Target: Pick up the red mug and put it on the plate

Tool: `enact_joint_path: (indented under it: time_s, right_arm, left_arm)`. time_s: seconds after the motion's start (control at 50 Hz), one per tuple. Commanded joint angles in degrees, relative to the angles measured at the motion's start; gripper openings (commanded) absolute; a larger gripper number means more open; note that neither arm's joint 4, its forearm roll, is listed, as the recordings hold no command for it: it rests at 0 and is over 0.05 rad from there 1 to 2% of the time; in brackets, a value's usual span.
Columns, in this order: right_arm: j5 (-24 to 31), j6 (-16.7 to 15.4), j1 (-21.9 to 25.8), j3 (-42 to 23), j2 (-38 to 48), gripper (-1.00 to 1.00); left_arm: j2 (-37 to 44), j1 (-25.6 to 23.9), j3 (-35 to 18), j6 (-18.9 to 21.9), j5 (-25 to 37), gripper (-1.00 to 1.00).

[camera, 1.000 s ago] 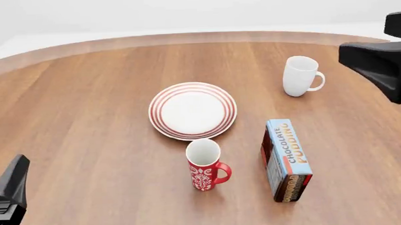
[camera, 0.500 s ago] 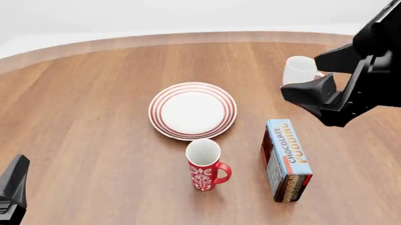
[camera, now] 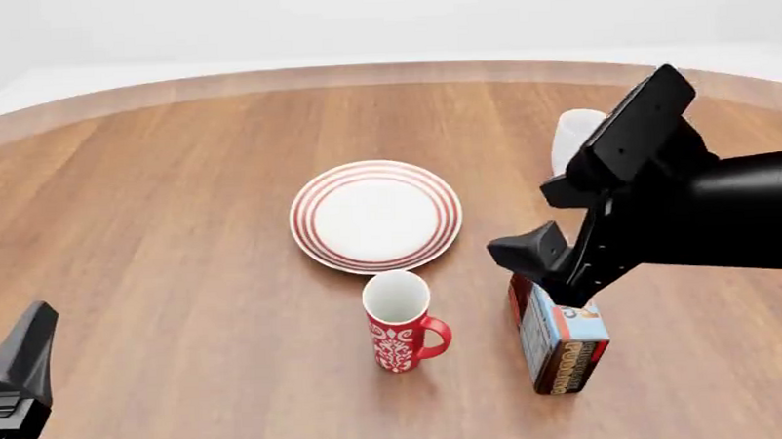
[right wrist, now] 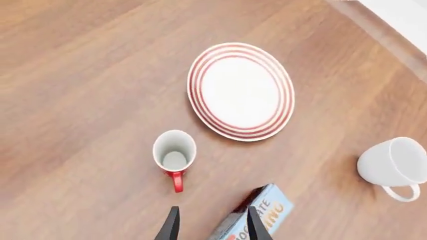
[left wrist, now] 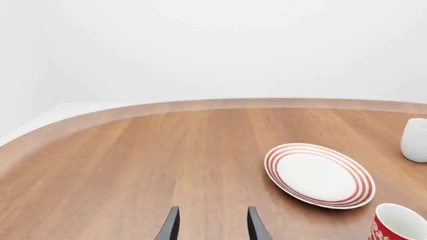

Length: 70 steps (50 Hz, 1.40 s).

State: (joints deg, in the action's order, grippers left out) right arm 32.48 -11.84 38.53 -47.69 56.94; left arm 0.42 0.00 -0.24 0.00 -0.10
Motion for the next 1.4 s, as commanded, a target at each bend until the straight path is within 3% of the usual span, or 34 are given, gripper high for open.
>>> enact_joint_path:
  time_s: [0.02, 0.68, 1.4]
  right_arm:
    - [-2.1, 0.8, 2.1, 0.9, 3.3, 1.00]
    - [-8.4, 5.0, 7.4, 3.8, 10.6, 1.00]
    - [-12.7, 7.3, 8.9, 6.1, 14.4, 1.00]
  left_arm:
    - [0.0, 0.0, 0.0, 0.0, 0.0, 1.00]
    - [0.0, 0.0, 0.0, 0.0, 0.0, 1.00]
    - [0.0, 0.0, 0.0, 0.0, 0.0, 1.00]
